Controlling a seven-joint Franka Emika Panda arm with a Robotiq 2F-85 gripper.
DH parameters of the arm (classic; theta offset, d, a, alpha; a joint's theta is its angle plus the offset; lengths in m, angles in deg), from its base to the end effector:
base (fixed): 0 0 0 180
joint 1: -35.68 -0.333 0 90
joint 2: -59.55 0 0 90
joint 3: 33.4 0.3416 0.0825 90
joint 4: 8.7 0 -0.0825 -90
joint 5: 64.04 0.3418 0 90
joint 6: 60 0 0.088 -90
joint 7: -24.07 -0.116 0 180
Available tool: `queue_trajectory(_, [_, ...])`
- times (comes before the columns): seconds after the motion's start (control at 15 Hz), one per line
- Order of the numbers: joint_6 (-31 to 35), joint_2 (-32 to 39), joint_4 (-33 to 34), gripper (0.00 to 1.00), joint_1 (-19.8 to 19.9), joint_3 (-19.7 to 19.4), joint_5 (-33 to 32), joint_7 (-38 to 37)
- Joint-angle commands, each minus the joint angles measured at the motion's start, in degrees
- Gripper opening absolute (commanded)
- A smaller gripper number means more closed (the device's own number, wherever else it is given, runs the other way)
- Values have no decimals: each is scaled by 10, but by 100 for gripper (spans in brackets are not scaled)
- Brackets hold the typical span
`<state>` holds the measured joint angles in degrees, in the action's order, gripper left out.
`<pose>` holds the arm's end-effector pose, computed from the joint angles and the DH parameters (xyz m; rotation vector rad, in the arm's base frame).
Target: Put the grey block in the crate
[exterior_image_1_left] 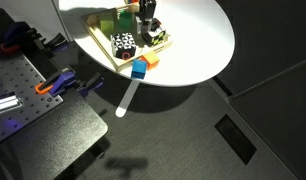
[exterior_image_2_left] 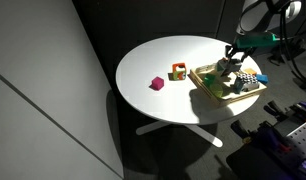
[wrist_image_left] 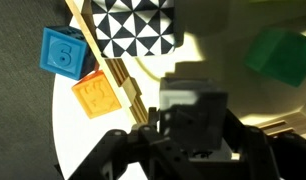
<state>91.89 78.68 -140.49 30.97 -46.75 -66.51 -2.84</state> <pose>0.5131 -0.0760 0.2601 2.9270 -0.8564 0.0602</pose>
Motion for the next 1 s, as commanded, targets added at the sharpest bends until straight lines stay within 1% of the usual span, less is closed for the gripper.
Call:
queue_trajectory(0.0, [-10, -20, -3, 98, 1, 0, -10, -19])
queue_trajectory(0.07, [-11, -22, -3, 100, 4, 1, -7, -16])
queue_trajectory(0.33, [-19, -32, -11, 100, 20, 2, -3, -1])
queue_trajectory(0.47, [-62, -42, -13, 100, 31, 4, 0, 11])
queue_trajectory(0.6, [-108, -54, -15, 100, 47, 12, 9, 40])
queue_trajectory(0.73, [-127, -66, -20, 100, 57, 14, 4, 55])
queue_trajectory(0.8, [-106, -36, -3, 100, 51, 14, -4, 28])
queue_trajectory(0.93, [-110, -39, -3, 100, 55, 14, -4, 31])
